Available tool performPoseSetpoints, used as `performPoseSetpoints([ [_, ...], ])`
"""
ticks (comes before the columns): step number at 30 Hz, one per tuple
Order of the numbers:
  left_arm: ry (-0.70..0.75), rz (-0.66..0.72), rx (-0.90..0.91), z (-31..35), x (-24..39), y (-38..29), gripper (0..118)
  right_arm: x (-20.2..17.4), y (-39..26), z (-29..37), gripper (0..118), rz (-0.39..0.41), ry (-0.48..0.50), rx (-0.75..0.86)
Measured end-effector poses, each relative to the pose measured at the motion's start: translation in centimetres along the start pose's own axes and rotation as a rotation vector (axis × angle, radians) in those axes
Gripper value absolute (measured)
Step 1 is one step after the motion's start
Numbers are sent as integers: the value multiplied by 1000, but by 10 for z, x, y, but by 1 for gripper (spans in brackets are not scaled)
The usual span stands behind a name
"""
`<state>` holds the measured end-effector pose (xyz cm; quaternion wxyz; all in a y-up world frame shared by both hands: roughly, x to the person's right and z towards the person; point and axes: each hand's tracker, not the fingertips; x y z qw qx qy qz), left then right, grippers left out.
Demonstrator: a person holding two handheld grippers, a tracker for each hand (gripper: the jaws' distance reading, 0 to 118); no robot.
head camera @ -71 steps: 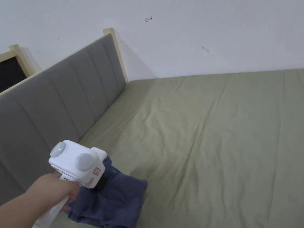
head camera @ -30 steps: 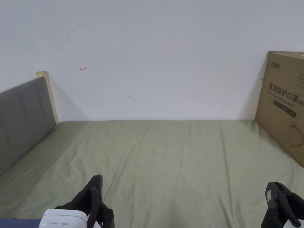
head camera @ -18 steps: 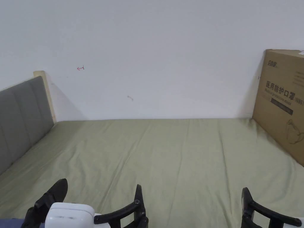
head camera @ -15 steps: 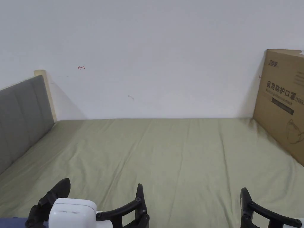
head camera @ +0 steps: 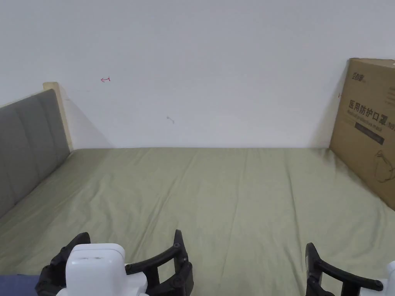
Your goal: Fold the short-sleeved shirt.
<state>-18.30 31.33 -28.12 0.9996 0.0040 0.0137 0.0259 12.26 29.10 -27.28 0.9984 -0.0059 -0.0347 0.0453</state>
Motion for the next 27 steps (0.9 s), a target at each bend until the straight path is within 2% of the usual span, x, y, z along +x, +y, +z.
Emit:
performPoseSetpoints([
  [7, 51, 0, -76, -2, 12, 6, 118, -3, -5, -3, 118, 1, 5, -34],
  [17, 13, 28, -95, -5, 13, 5, 118, -2, -11, -6, 118, -11, 0, -69],
  [27, 37, 33, -143, -14, 18, -5, 118, 0, -19, -11, 118, -24, -4, -89],
])
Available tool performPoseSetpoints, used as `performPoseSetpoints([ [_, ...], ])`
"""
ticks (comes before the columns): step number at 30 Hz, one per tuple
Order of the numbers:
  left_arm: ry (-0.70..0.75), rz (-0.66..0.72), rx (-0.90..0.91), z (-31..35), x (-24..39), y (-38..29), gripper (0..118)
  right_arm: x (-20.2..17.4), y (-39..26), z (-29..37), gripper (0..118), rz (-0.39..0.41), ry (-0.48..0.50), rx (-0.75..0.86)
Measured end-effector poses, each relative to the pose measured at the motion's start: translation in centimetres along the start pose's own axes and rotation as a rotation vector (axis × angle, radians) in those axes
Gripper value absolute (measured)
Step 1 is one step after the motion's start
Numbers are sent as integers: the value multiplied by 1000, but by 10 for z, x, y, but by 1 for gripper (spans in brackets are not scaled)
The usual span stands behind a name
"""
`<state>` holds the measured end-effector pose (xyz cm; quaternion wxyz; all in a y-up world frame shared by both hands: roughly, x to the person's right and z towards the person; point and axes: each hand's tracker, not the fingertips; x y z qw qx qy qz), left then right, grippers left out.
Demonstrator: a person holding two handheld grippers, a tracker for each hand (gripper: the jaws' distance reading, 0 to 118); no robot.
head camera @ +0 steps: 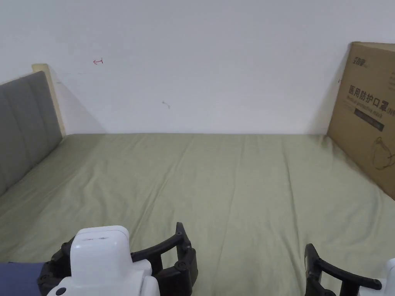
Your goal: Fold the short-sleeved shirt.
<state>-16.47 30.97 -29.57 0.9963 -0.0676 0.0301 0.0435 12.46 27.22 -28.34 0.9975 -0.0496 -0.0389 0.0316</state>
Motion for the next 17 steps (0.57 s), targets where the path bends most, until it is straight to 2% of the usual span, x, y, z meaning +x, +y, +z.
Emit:
performPoseSetpoints([
  [17, -18, -8, -44, -26, 2, -11, 118, 2, -20, -25, 118, 1, -18, -59],
])
